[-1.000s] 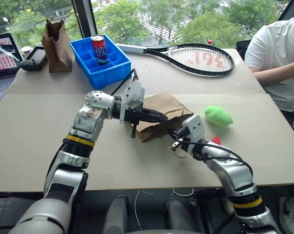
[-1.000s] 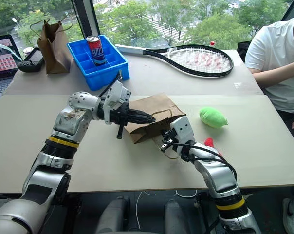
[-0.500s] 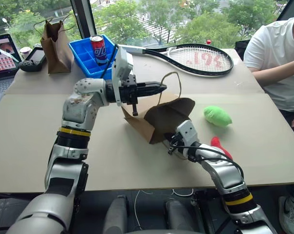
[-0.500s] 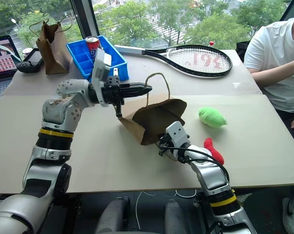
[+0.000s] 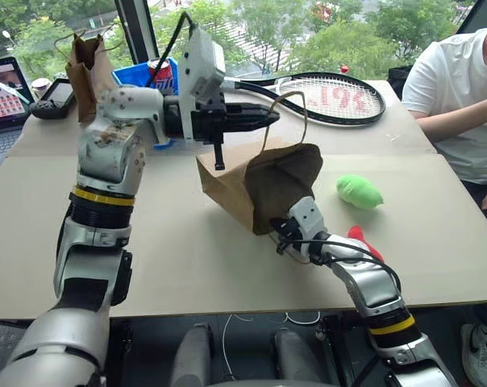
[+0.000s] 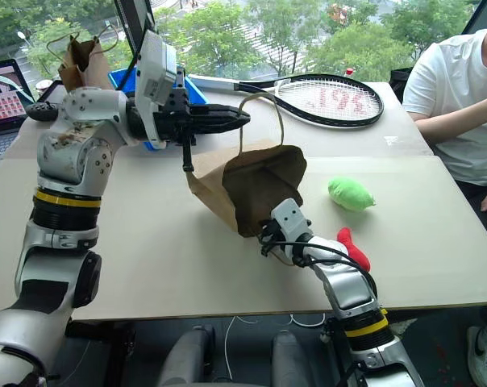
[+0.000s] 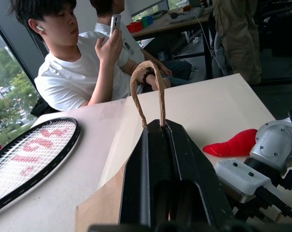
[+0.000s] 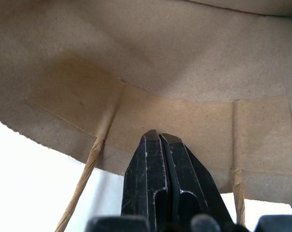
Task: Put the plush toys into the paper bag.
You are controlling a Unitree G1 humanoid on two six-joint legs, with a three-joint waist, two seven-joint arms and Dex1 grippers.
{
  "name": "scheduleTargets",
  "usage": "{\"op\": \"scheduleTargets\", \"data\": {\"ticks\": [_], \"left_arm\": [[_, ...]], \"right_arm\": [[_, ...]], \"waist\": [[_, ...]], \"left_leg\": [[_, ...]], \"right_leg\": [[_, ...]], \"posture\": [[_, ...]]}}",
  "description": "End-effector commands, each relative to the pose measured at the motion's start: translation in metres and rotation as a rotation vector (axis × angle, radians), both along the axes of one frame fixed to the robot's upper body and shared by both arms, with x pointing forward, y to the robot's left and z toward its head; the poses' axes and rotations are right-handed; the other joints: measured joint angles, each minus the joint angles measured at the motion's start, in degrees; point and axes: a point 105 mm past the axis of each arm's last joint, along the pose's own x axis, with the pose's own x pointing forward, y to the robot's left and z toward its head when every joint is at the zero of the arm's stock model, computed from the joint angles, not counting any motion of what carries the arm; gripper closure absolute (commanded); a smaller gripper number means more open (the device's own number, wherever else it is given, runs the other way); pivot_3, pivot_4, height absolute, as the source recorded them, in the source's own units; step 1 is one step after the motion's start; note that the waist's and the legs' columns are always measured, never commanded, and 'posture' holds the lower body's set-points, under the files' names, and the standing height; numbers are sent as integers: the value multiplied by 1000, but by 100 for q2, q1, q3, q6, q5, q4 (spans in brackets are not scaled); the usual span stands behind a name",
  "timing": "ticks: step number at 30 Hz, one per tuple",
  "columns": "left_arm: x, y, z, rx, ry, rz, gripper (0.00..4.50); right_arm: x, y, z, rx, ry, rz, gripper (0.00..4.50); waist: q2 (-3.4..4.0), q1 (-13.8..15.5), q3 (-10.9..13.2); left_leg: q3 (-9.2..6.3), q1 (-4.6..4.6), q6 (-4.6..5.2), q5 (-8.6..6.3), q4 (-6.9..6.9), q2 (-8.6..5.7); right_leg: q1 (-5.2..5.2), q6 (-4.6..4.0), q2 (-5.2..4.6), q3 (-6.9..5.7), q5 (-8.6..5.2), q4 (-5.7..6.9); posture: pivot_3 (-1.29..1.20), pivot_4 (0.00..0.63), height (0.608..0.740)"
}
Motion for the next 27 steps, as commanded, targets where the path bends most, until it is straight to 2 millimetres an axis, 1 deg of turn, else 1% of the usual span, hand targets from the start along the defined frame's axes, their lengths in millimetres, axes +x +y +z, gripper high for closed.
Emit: {"op": "scheduleTargets", "data": {"ticks": [1,8,11,13,14,17,20,22,26,27], "left_arm": [[-8,1,16,39,-89,-6,4500],[-2,1,9,38,-82,21,4500],[1,0,16,-8,-77,39,4500],[-1,-3,12,-12,-56,28,4500],[-2,-5,6,-1,-46,19,4500],[-4,-11,-12,22,-2,-3,4500],[-5,-16,-23,7,40,-10,4500],[-5,-19,-31,16,49,-8,4500],[-3,-20,-32,8,63,2,4500],[-3,-20,-32,9,69,1,4500]], "right_arm": [[2,-5,-4,-3,12,-22,4470],[1,-6,-5,0,20,-30,4470],[0,-9,-6,-7,22,-37,4470],[1,-13,-2,3,6,-60,4470],[1,-14,0,9,6,-68,4470],[0,-20,11,46,-9,-86,4470],[-3,-20,22,72,-37,-75,4470],[-7,-19,27,101,-22,-69,4470],[-9,-24,47,182,-37,-84,4470],[-9,-25,52,197,-40,-85,3902]], "waist": [[0,-7,0],[0,2,0],[0,6,0],[0,6,0],[0,8,0],[0,18,0],[0,25,0],[0,23,0],[0,23,0],[0,22,0]], "left_leg": [[0,0,0,0,-1,0],[0,0,0,0,-1,0],[0,0,0,0,0,0],[0,0,0,0,0,0],[0,0,0,0,0,0],[0,0,0,0,0,-1],[0,-2,0,0,-1,0],[0,-4,0,0,1,0],[0,-4,0,0,-2,0],[0,-4,0,0,-2,0]], "right_leg": [[0,1,0,0,-1,0],[1,1,0,0,-1,0],[1,1,0,0,-1,0],[1,2,-1,0,-1,0],[1,3,-1,0,-2,0],[1,1,-2,0,-1,-1],[-1,-1,-1,1,0,-1],[-1,0,-1,1,1,0],[-3,0,-1,1,0,0],[-3,0,0,1,0,0]], "posture": [[0,150,740],[0,150,740],[0,150,740],[0,150,740],[0,150,740],[0,150,740],[0,150,740],[0,150,740],[0,150,740],[0,150,740]]}}
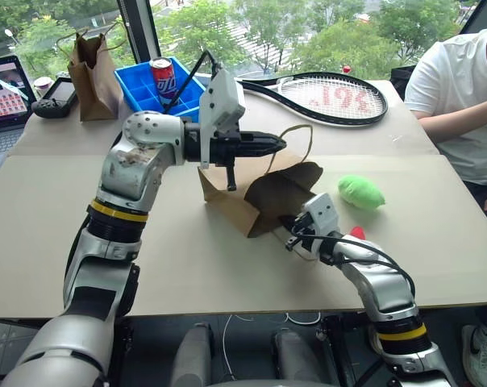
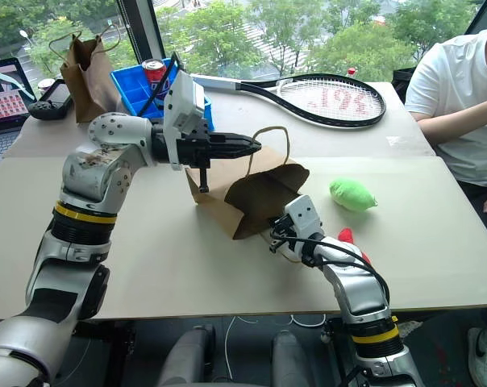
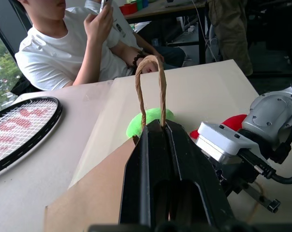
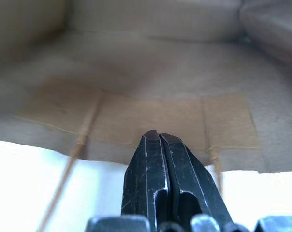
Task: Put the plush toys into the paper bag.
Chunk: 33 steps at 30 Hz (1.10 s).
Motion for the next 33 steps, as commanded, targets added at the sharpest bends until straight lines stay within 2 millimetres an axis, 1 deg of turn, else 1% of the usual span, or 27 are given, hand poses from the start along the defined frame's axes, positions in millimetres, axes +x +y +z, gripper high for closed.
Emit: {"op": "scheduleTargets", "data": {"ticks": [1,5,6,7,10,11,12,13,14,15,16,17,18,19,20,22,23,27,29,30,31,33], "left_arm": [[-3,-3,11,-18,-42,-8,4500],[-4,-4,6,-16,-38,-10,4500],[-5,-4,5,-22,-29,-7,4500],[-6,-4,5,-26,-22,-4,4500],[-9,-4,-3,-23,10,-5,4500],[-10,-5,-5,-20,16,-6,4500],[-11,-5,-7,-17,20,-8,4500],[-11,-5,-8,-15,24,-9,4500],[-11,-6,-8,-16,28,-10,4500],[-11,-6,-8,-18,31,-10,4500],[-10,-6,-9,-18,33,-11,4500],[-10,-7,-9,-18,34,-14,4500],[-10,-8,-9,-18,33,-18,4500],[-10,-8,-9,-19,32,-21,4500],[-10,-9,-8,-20,32,-22,4500],[-9,-9,-7,-21,37,-24,4500],[-8,-9,-7,-21,39,-26,4500],[-9,-10,-8,-18,48,-33,4500],[-9,-11,-8,-20,49,-36,4500],[-8,-11,-7,-20,49,-37,4500],[-8,-11,-7,-20,49,-38,4500],[-8,-10,-6,-20,49,-38,4500]], "right_arm": [[-2,-7,32,79,-65,-16,3710],[-5,-16,54,142,-90,-39,2382],[-8,-22,63,154,-98,-49,1965],[-11,-26,69,161,-103,-56,1698],[-20,-58,92,172,-124,-141,663],[-23,-65,96,170,-122,-157,298],[-25,-74,99,167,-120,-184,61],[-29,-88,102,161,-115,-225,61],[-35,-107,101,129,-89,-275,61],[-41,-120,101,106,-69,-307,61],[-51,-139,92,50,-9,-363,61],[-61,-151,81,20,53,-398,61],[-70,-157,71,8,113,-413,61],[-76,-160,65,3,151,-418,61],[-80,-159,60,2,176,-411,61],[-91,-154,37,4,266,-406,61],[-95,-153,29,4,293,-409,61],[-98,-149,-5,18,360,-444,61],[-95,-146,-11,34,357,-444,569],[-94,-143,-13,30,357,-426,734],[-93,-141,-13,21,353,-410,1018],[-89,-136,-5,19,330,-359,1725]], "waist": [[0,-1,0],[0,1,0],[0,2,0],[1,2,0],[3,25,1],[3,32,1],[1,36,1],[2,35,1],[2,33,1],[2,44,1],[2,66,1],[2,95,1],[1,118,1],[1,123,1],[2,107,0],[7,51,-3],[7,25,-3],[9,-28,-3],[9,-27,-3],[9,-22,-3],[9,-14,-3],[10,-1,-3]], "left_leg": [[0,0,0,0,-1,0],[0,0,0,0,-1,0],[0,0,0,0,-1,0],[0,0,0,0,-1,0],[0,-2,0,0,-2,-1],[1,-3,0,0,-2,-2],[1,-5,0,0,-2,-2],[0,-5,0,0,-1,-1],[0,-5,0,0,-1,-2],[0,-5,0,0,-2,-2],[0,-6,0,0,-2,-2],[0,-7,0,0,-3,-3],[0,-7,1,-1,-6,-5],[0,-7,2,-1,-7,-5],[0,-7,3,-2,-8,-4],[1,-5,3,-2,-6,-5],[1,-2,3,-2,-6,-5],[0,5,3,-1,-3,-3],[1,5,3,-1,0,-5],[1,5,3,-1,2,-5],[1,4,2,-1,3,-5],[2,4,2,-1,3,-7]], "right_leg": [[0,0,0,0,0,0],[0,0,-1,0,0,-1],[0,0,-1,0,0,-2],[0,-1,-1,0,0,-2],[1,-1,-3,0,0,-4],[1,0,-5,0,0,-4],[1,0,-5,0,0,-5],[2,-1,-3,0,0,-8],[3,-2,-4,1,0,-8],[2,-3,-4,1,-1,-8],[2,-3,-4,1,-1,-8],[3,-9,-5,1,-6,-11],[6,-15,-6,1,-12,-14],[6,-14,-5,1,-14,-16],[7,-13,-5,2,-14,-17],[4,-12,-4,9,-12,-14],[5,-13,-3,10,-13,-10],[5,-11,-1,12,-42,-7],[6,-11,-2,14,-42,-9],[6,-11,-3,14,-42,-10],[7,-11,-3,15,-42,-10],[7,-10,-4,16,-42,-11]], "posture": [[0,150,740],[0,150,740],[0,150,740],[0,150,740],[0,150,740],[0,150,740],[0,150,740],[0,150,740],[0,150,740],[0,150,740],[0,150,740],[0,150,740],[0,150,740],[0,150,740],[0,150,740],[0,150,740],[0,150,740],[0,150,740],[0,150,740],[0,150,740],[0,150,740],[0,150,740]]}}
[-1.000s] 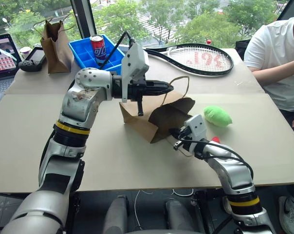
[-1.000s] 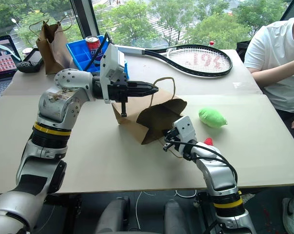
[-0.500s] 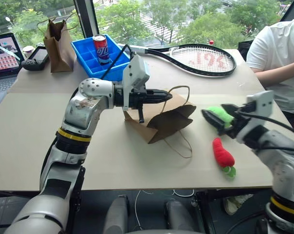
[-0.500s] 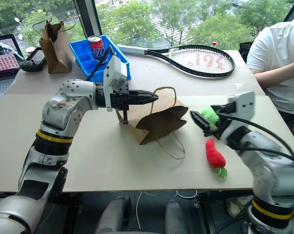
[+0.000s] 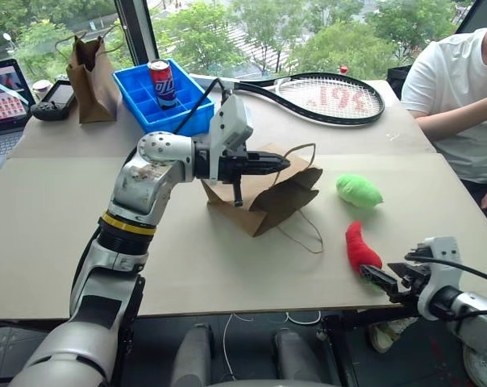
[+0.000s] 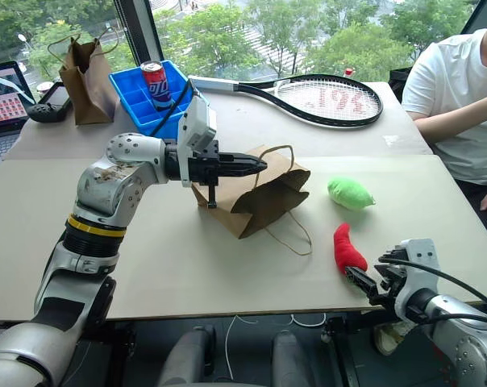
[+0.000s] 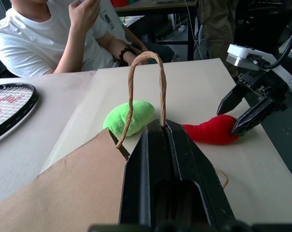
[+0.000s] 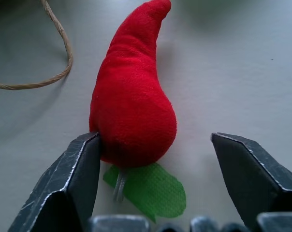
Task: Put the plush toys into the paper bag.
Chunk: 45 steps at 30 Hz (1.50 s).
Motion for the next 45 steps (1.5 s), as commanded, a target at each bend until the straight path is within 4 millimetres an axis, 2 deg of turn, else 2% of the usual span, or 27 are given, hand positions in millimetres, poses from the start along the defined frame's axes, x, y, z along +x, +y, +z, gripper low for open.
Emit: {"op": "scheduleTargets", "data": {"ticks": [1,5,6,8,11,14,21,24,26,30,35,38,41,45], "left_arm": [[-2,-2,16,-22,-39,-22,4500],[-2,-1,17,-30,-40,-18,4500],[-2,-1,18,-34,-37,-17,4500],[-3,-3,18,-37,-34,-20,4500],[-5,-7,18,-47,-35,-29,4500],[-5,-9,19,-55,-39,-28,4500],[-12,-19,25,-86,-39,-67,4500],[-21,-29,19,-84,-23,-113,4500],[-30,-34,12,-71,-3,-155,4500],[-41,-39,1,-63,31,-200,4500],[-45,-43,-1,-82,52,-203,4500],[-43,-44,0,-103,56,-182,4500],[-41,-43,-1,-108,58,-158,4500],[-38,-42,-1,-110,55,-139,4500]], "right_arm": [[8,3,24,-46,-89,82,2082],[7,11,44,-100,-77,238,3411],[8,15,51,-108,-79,284,3655],[12,29,67,-107,-91,376,4442],[21,53,84,-106,-102,507,4480],[42,71,89,-115,-114,547,4480],[79,106,82,-100,-77,626,4480],[97,120,83,46,-87,619,4480],[100,122,73,99,-41,638,4480],[111,127,72,337,10,618,4480],[127,135,63,570,58,515,4480],[130,155,60,790,83,430,4480],[136,169,68,975,62,342,4480],[139,176,61,981,49,228,4480]], "waist": [[0,10,0],[0,14,0],[-1,15,0],[-1,0,0],[-2,-18,1],[-3,-6,2],[-3,34,2],[-3,21,2],[-3,31,2],[-3,12,2],[-1,-21,2],[0,-37,2],[1,-43,2],[4,-5,2]], "left_leg": [[0,-1,0,0,0,0],[1,-3,1,0,0,-1],[0,-3,1,0,-1,-2],[0,-3,1,0,-2,-1],[0,-1,1,0,-3,1],[-1,0,1,1,-4,1],[-2,-19,2,1,-3,-6],[-3,-21,3,1,-4,-7],[-7,-21,3,1,-6,-6],[-9,-21,3,1,-8,-7],[-15,-17,5,3,-5,-3],[-20,-13,5,3,-8,-3],[-25,-13,5,3,-12,-2],[-26,-14,5,3,-13,-3]], "right_leg": [[0,0,0,0,0,-1],[1,-1,0,2,1,-3],[0,0,0,2,0,-3],[-1,0,0,2,0,-2],[-1,1,3,2,-1,-2],[-1,3,2,1,-2,-3],[-6,2,1,2,27,-7],[-7,11,2,2,32,-8],[-8,12,4,1,33,-5],[-5,14,6,1,32,-3],[-9,10,13,1,35,9],[-6,11,16,0,35,11],[-9,12,18,0,34,18],[-8,12,18,-2,35,19]], "posture": [[0,150,740],[0,150,740],[0,150,740],[0,150,740],[0,150,740],[0,150,740],[0,150,740],[0,150,740],[0,150,740],[0,150,740],[0,150,740],[0,150,740],[0,150,740],[0,150,740]]}}
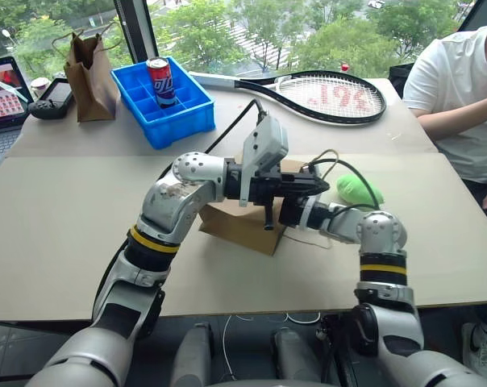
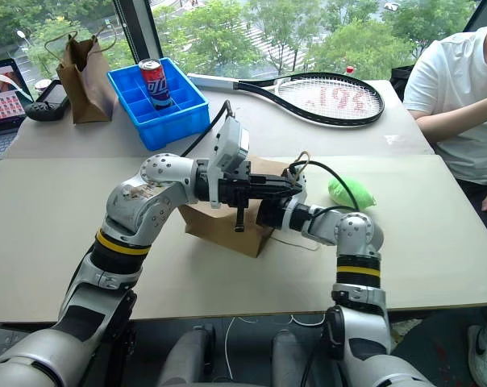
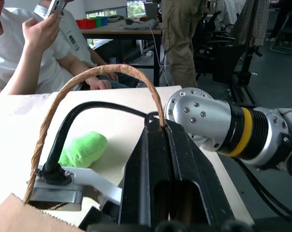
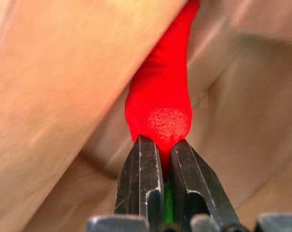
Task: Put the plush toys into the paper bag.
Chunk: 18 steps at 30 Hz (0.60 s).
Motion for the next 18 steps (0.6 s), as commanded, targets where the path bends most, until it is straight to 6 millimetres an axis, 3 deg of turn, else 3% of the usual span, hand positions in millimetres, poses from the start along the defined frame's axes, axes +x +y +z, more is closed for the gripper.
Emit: {"op": "scheduleTargets", "data": {"ticks": [1,5,10,12,13,18], "left_arm": [[-4,0,11,-31,-39,-3,4500],[2,3,13,-35,-52,24,4500],[9,6,15,-37,-65,61,4500],[14,11,17,-41,-68,89,4500],[16,14,18,-45,-68,103,4500],[30,35,17,-79,-16,236,4500]], "right_arm": [[2,-7,7,-32,-39,-97,4480],[-9,-6,-8,-207,-84,-85,4480],[-15,-11,-9,-336,-214,-103,4480],[-17,-14,-5,-413,-337,-106,3669],[-20,-14,-4,-453,-396,-95,3502],[-24,-25,-15,-611,-631,-150,1722]], "waist": [[1,25,0],[3,24,0],[3,-28,0],[3,-57,0],[4,-65,0],[3,-102,0]], "left_leg": [[0,0,0,0,1,-1],[0,-2,0,0,0,-2],[0,-1,0,0,-2,-2],[-1,-1,0,0,-2,-1],[-2,-1,0,0,-3,-1],[-1,-1,-1,-1,-4,-1]], "right_leg": [[1,0,0,0,0,-1],[2,0,-1,0,0,-6],[-1,-1,1,1,-1,-4],[-2,0,2,1,-1,-5],[-2,0,2,1,-2,-5],[0,11,1,1,-9,-12]], "posture": [[0,150,740],[0,150,740],[0,150,740],[0,150,740],[0,150,740],[0,150,740]]}}
